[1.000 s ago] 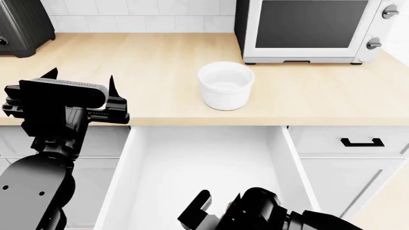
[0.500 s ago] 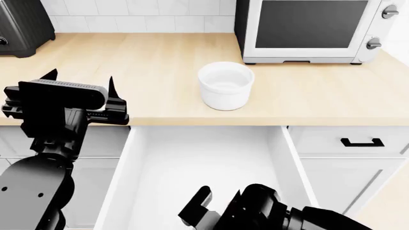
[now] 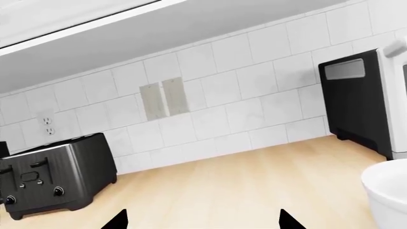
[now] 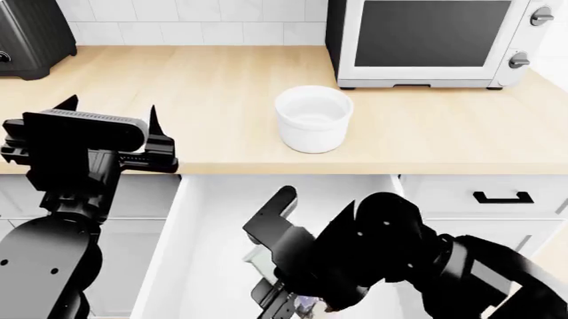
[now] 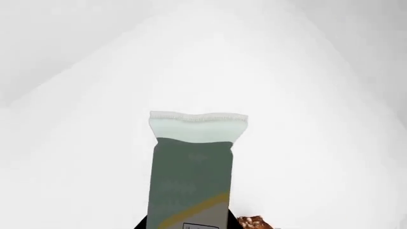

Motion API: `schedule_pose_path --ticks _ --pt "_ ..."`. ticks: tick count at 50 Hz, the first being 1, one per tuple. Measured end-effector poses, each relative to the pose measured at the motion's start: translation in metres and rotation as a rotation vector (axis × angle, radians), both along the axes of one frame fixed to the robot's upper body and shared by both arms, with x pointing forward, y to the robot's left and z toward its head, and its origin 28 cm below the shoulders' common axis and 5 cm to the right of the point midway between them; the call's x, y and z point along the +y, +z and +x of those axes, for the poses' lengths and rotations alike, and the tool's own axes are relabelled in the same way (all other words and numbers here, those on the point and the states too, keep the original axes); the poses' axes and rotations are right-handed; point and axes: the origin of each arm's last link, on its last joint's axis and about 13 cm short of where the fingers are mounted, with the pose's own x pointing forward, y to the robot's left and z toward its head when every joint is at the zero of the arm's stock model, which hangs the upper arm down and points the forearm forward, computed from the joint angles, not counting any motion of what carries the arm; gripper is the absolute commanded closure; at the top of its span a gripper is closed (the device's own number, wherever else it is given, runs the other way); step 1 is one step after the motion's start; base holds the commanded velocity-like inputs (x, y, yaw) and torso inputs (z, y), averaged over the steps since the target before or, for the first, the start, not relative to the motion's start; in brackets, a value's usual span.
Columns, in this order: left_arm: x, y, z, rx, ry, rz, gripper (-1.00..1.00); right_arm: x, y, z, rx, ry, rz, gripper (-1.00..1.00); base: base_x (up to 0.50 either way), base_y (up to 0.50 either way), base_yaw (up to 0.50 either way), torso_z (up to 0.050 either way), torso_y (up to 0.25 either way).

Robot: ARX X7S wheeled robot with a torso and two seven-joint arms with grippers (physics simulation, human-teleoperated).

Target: Place the bar in the bowl and close the drawer.

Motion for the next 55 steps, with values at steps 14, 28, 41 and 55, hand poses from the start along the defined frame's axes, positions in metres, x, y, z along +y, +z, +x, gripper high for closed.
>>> schedule_pose_path --ticks 14,28,41,55 --pt "0.001 0.001 -0.002 -0.004 0.008 -0.001 -1.00 -0.006 0.051 0.029 -0.181 -0.050 0.100 1.00 0.00 0.00 0.00 0.000 0.000" --pt "0.004 0.000 -0.008 -0.007 0.020 -0.005 -1.00 -0.013 0.081 0.077 -0.357 -0.114 0.196 1.00 0.00 0.00 0.00 0.000 0.000" --pt "0.005 0.003 -0.011 -0.008 0.024 -0.006 -1.00 -0.013 0.090 0.134 -0.487 -0.168 0.295 1.00 0.00 0.00 0.00 0.000 0.000" --pt "0.004 0.006 -0.013 -0.007 0.016 0.001 -1.00 -0.017 0.088 0.159 -0.575 -0.203 0.329 1.00 0.00 0.00 0.00 0.000 0.000"
